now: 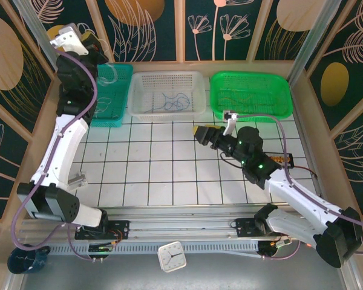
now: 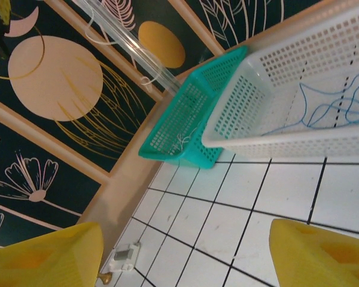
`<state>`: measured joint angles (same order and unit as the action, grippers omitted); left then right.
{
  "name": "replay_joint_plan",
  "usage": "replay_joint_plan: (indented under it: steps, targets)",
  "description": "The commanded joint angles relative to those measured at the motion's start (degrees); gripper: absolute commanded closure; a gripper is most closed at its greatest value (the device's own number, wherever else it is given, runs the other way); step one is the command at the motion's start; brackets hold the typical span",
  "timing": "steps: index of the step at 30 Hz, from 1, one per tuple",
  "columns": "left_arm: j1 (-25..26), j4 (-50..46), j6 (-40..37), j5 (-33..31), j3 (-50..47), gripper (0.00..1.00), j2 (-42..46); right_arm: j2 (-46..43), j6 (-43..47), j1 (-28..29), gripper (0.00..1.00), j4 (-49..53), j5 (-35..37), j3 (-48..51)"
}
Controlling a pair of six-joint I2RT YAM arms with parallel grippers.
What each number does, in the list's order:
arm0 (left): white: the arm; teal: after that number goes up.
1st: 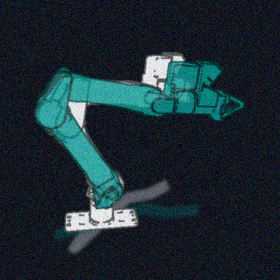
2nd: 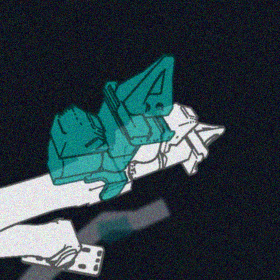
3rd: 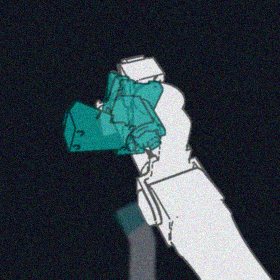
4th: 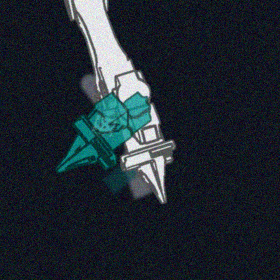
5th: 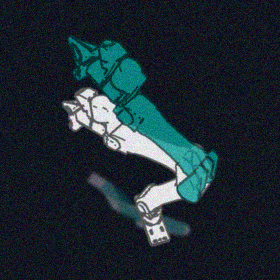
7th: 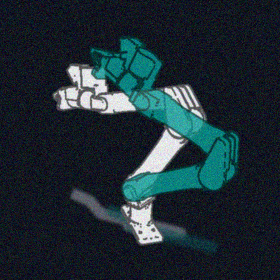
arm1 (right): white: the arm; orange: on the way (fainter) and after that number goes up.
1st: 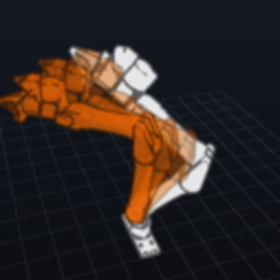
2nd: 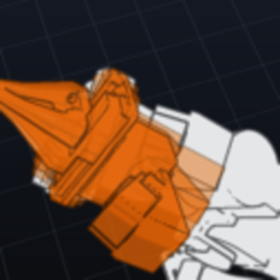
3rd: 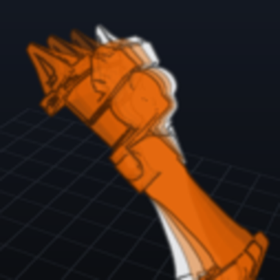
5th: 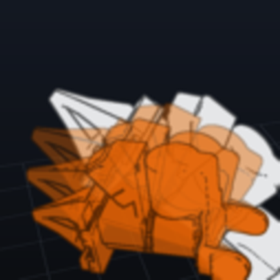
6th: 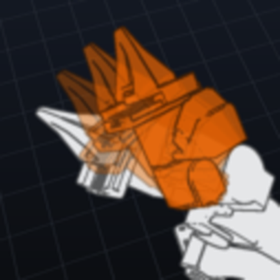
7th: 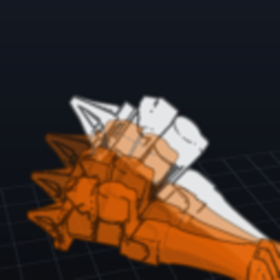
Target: Untangle the cables
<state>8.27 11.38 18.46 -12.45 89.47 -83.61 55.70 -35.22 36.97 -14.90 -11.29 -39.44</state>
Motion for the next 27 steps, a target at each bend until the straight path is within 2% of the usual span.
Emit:
replay_joint_plan:
  steps: [1,16,19,27]
  targets:
    - [-1.7,-0.2,-4.8,-3.4,3.7,1.0,-2.9,0.6,2.1,-2.9,0.26,2.8,-2.1,-2.2]
    - [-4.2,-0.3,-7.3,-4.6,12.0,1.0,-14.2,-3.3,3.3,-14.4,0.26,9.6,-5.6,-1.4]
    - [-5.6,0.3,-7.3,-4.5,9.8,1.0,-17.5,-4.0,3.2,-15.6,0.26,10.0,-6.2,-0.7]
    - [-10.4,6.8,-3.1,-4.9,-4.8,1.0,-20.6,-4.6,3.1,-16.5,0.26,10.3,-6.8,0.0]
